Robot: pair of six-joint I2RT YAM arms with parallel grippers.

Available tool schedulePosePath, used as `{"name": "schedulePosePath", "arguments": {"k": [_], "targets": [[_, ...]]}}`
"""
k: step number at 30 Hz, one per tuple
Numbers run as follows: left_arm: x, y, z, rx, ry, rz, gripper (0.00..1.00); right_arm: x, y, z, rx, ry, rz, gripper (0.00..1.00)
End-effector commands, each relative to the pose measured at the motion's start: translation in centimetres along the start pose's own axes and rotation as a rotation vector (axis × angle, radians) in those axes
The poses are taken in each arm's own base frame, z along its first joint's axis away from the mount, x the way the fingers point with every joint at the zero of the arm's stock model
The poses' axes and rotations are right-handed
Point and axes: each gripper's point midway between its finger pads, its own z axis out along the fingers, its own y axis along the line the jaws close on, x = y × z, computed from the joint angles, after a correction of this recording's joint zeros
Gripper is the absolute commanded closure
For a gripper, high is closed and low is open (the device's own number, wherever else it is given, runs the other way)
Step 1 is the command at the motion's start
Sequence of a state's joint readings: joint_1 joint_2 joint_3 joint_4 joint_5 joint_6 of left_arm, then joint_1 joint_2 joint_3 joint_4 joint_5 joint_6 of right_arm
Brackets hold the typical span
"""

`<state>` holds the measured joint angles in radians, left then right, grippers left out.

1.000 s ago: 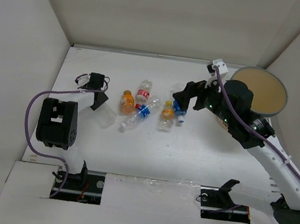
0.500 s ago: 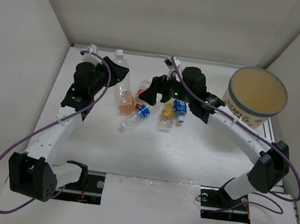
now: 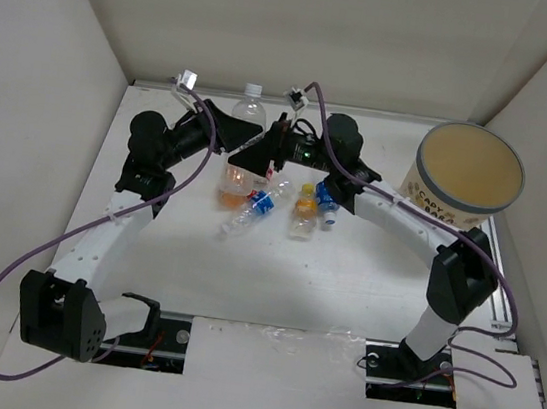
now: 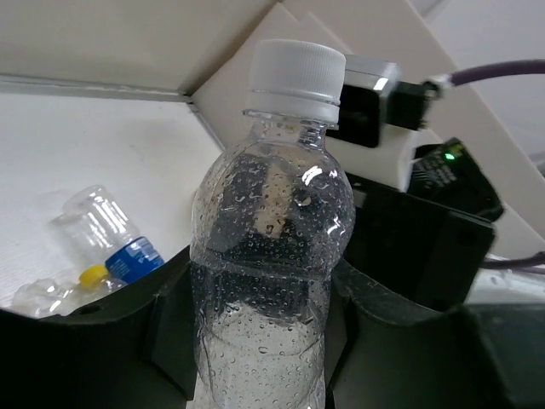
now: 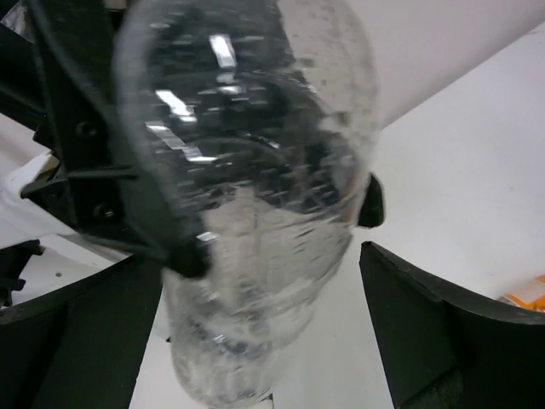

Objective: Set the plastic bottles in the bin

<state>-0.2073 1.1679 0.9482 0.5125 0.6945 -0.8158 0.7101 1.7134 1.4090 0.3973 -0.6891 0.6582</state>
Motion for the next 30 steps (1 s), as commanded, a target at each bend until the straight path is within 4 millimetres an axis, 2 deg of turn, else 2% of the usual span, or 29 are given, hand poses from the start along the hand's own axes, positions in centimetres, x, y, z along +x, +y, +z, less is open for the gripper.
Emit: {"name": "schedulePosePath", "arguments": {"k": [1, 3, 5, 6, 7, 8, 9, 10, 11, 12, 13, 14, 15, 16, 18, 19, 20, 21, 22, 23, 24, 25, 26, 28, 29, 30], "targets": [[-1.4, -4.7, -1.1, 0.172, -0.041, 0.08, 1.0, -2.4, 3.1, 1.0, -0.138, -0.052, -0.044, 0.0], [-1.5, -4.9, -1.1, 0.178, -0.045, 0.073, 1.0, -1.3, 2.4, 1.6, -0.133, -0.033, -0.027, 0.04], [-2.1, -5.4, -1.1, 0.185, -0.062, 0.074, 1.0, -1.1, 2.8, 1.8, -0.141, -0.028, -0.026, 0.11], [-2.1, -5.4, -1.1, 0.185, -0.062, 0.074, 1.0, -1.1, 2.8, 1.8, -0.141, -0.028, -0.026, 0.26], [-2.5, -5.7, -1.0, 0.188, -0.075, 0.081, 1.0, -1.1, 2.8, 1.8, -0.141, -0.028, -0.026, 0.35], [-2.9, -6.1, -1.0, 0.195, -0.081, 0.088, 1.0, -1.2, 2.7, 1.8, -0.134, -0.034, -0.025, 0.5], [-3.0, -6.0, -1.0, 0.19, -0.089, 0.088, 0.9, -1.2, 2.7, 1.8, -0.134, -0.033, -0.016, 0.76], [-3.0, -6.0, -1.0, 0.19, -0.089, 0.088, 0.78, -1.7, 3.3, 1.5, -0.142, -0.042, -0.026, 0.83], [-3.6, -6.2, -0.9, 0.186, -0.112, 0.092, 0.62, -1.3, 3.1, 1.5, -0.137, -0.037, -0.02, 0.91], [-3.9, -6.1, -0.9, 0.178, -0.124, 0.091, 0.41, -2.1, 3.4, 1.1, -0.137, -0.051, -0.031, 0.96], [-4.2, -5.9, -0.8, 0.166, -0.143, 0.088, 0.0, -2.0, 2.2, 0.7, -0.102, -0.049, -0.012, 0.98], [-4.9, -5.7, -0.9, 0.138, -0.181, 0.096, 0.0, -3.2, 1.6, -0.3, -0.07, -0.074, -0.041, 1.0], [-5.7, -6.0, -1.0, 0.121, -0.205, 0.092, 0.0, -3.3, 1.7, -0.5, -0.057, -0.074, -0.033, 1.0], [-6.3, -5.6, -0.9, 0.089, -0.225, 0.113, 0.0, -4.2, -0.1, -1.8, 0.006, -0.081, -0.035, 1.0], [-8.2, -4.4, -0.9, -0.038, -0.28, 0.097, 0.0, -6.2, -0.7, -4.1, 0.067, -0.117, -0.057, 1.0], [-8.9, -3.6, -1.0, -0.099, -0.301, 0.099, 0.0, -8.2, -2.4, -6.2, 0.14, -0.161, -0.08, 1.0], [-9.4, -2.7, -1.2, -0.165, -0.32, 0.112, 0.0, -9.4, -2.3, -8.0, 0.186, -0.18, -0.087, 1.0], [-8.9, -0.5, -1.4, -0.265, -0.302, 0.079, 0.0, -10.4, -3.0, -9.5, 0.236, -0.2, -0.095, 1.0], [-10.3, 0.5, -2.0, -0.351, -0.364, 0.08, 0.0, -11.3, -3.8, -11.0, 0.288, -0.221, -0.1, 1.0], [-10.3, 2.0, -2.2, -0.418, -0.367, 0.071, 0.0, -12.8, -6.1, -14.1, 0.414, -0.26, -0.1, 1.0], [-10.1, 3.0, -2.6, -0.47, -0.373, 0.06, 0.0, -14.3, -5.9, -16.2, 0.475, -0.299, -0.12, 1.0], [-9.7, 5.3, -2.9, -0.565, -0.364, 0.051, 0.0, -15.4, -6.5, -18.1, 0.546, -0.33, -0.126, 1.0], [-9.4, 6.1, -3.1, -0.598, -0.355, 0.055, 0.0, -17.2, -8.8, -21.9, 0.707, -0.402, -0.125, 1.0], [-8.4, 8.1, -2.7, -0.647, -0.317, 0.047, 0.0, -17.1, -11.1, -26.4, 0.904, -0.407, -0.05, 1.0], [-8.1, 8.7, -2.5, -0.658, -0.307, 0.042, 0.0, -17.5, -12.4, -29.2, 1.03, -0.453, -0.029, 1.0], [-7.8, 9.4, -2.3, -0.669, -0.295, 0.037, 0.0, -16.7, -14.0, -32.6, 1.16, -0.459, 0.012, 1.0]]}}
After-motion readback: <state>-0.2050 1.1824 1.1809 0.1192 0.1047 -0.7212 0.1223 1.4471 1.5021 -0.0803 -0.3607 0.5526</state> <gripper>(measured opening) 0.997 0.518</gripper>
